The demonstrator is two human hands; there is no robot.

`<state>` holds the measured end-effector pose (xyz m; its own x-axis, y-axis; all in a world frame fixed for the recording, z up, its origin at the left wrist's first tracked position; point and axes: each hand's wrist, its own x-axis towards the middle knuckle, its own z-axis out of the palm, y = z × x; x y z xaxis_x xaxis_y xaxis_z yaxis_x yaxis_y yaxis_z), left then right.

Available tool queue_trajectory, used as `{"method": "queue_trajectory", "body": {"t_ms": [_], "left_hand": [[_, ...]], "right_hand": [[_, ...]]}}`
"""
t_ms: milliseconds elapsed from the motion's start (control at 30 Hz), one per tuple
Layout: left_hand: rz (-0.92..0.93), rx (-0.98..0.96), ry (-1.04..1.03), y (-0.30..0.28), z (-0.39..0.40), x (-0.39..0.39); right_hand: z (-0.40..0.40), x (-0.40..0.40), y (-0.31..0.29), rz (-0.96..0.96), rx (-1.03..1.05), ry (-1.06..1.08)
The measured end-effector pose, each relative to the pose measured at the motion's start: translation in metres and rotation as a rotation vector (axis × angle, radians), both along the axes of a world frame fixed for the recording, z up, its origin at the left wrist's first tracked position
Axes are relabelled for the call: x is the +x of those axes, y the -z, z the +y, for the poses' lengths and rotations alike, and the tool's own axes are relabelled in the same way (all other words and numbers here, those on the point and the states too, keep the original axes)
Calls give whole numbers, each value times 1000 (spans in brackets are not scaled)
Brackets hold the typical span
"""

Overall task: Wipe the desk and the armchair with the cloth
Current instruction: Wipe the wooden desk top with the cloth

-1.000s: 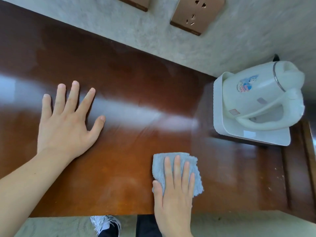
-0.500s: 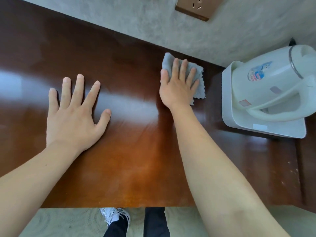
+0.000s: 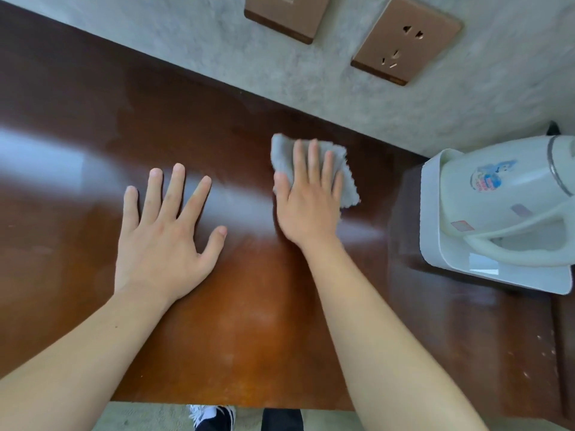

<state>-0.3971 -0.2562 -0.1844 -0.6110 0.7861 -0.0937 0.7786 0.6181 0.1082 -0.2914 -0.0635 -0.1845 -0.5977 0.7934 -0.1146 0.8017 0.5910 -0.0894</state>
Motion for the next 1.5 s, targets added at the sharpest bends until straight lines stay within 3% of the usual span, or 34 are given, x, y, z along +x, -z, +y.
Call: {"method": "queue_trajectory", "body": {"t_ms": [100,200,333,433,500,733,867,967,1100,1167,1367,1500], "left_hand": [[1,-2,2,1,0,0],[1,-6,3,1,0,0],[-1,-2,2,1,1,-1],[-10,-4,4,0,0,-1],[-22,-10,7,-2,1,0],[-24,-20,4,0,0,1],[-18,-11,7,1,1,0],[-10,5,11,2,-1,0],[0,10,14,4,0,0],[-6,-1,7,2,0,1],[-10,-9,17,1,1,-1],[4,-2,16,5,-1,-1]], "right_hand": [[38,-48,0,-2,-105,136],[33,-50,-3,-22,-99,78],[-59,37,-7,-17,-46,-118],[-150,111,-6,-40,-92,-118],[-169,124,-4,-83,-106,-97],[-44,11,-8,-30,-13,-99],[20,-43,-6,14,-97,-124],[34,-13,-3,16,-49,-180],[43,47,-4,14,7,189],[23,69,-8,-15,28,271],[-93,130,-10,-50,-113,177],[-46,124,-9,-53,-47,264]]}}
